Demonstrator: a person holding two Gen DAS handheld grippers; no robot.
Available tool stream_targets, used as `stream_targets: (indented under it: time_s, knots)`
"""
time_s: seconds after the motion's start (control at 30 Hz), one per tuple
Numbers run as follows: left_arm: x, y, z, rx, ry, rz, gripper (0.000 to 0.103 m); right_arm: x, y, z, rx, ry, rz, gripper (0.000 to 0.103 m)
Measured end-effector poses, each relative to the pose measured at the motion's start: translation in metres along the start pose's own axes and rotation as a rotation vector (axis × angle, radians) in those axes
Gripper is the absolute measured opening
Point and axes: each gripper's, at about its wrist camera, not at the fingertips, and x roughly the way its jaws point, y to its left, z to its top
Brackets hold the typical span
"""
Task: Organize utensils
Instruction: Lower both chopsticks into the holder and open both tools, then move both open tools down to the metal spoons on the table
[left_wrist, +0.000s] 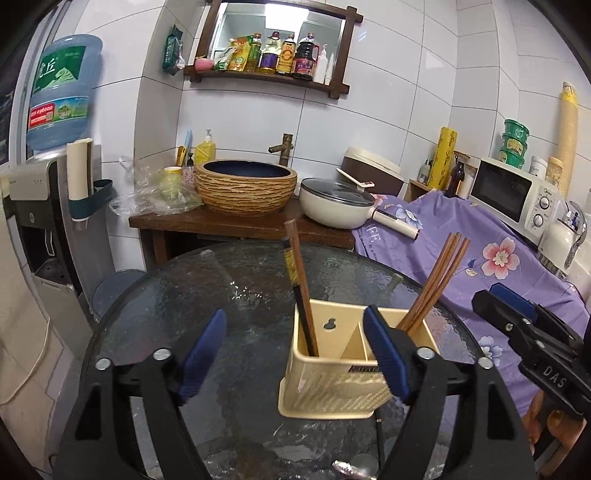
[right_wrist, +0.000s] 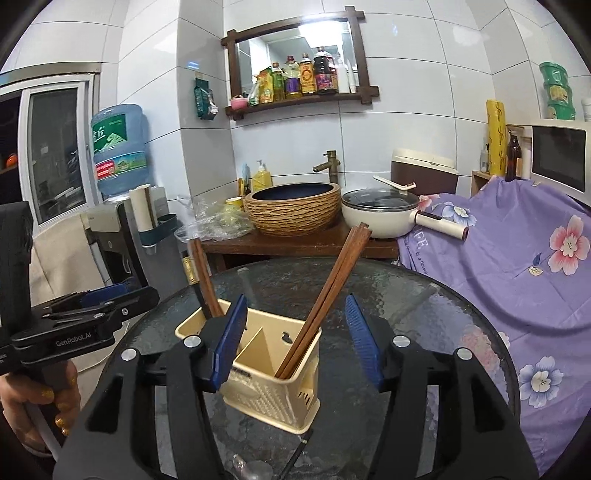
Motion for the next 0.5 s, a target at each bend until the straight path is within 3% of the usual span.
stream_targets:
  time_s: [0.13,0.2,0.5]
  knots:
    - [-0.008,0.006,-0.020,0.005,0.003,0.011,0.093,-0.012,0.005,-0.017,-0.033,0.019,0.021,0.062]
    - [-0.010,0.007,-0.029,0.006,0.010,0.015,0.096,-0.016,0.007,-0.026,-0.043,0.033,0.029,0.073]
    - [-0.007,0.007,-0.086,0.029,0.100,-0.006,0.096,-0.022,0.012,-0.084,-0.078,0.130,0.077,0.074]
